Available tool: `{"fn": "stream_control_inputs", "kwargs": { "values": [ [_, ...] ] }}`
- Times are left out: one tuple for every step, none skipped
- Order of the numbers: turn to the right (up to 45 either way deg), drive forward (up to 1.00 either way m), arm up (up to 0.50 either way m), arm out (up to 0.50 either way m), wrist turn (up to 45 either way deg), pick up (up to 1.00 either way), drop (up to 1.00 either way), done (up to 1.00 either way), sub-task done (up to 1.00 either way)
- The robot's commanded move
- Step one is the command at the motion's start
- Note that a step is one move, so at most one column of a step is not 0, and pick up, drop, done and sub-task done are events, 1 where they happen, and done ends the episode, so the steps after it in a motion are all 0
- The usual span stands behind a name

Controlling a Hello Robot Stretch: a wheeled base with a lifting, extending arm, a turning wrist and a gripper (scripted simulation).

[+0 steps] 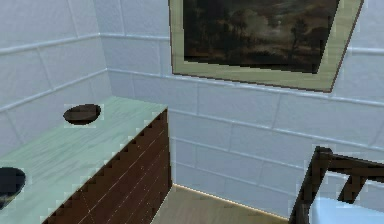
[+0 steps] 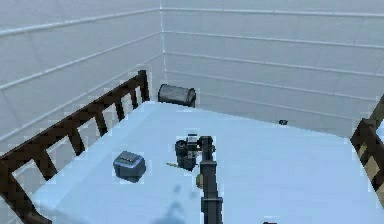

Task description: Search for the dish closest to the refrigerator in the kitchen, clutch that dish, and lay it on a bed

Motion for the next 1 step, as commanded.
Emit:
{"fn": "stream_control_inputs", "kwargs": {
  "values": [
    [0.0, 0.00, 0.00, 0.00, 0.0, 0.00, 0.00, 1.00, 0.00]
  ]
}}
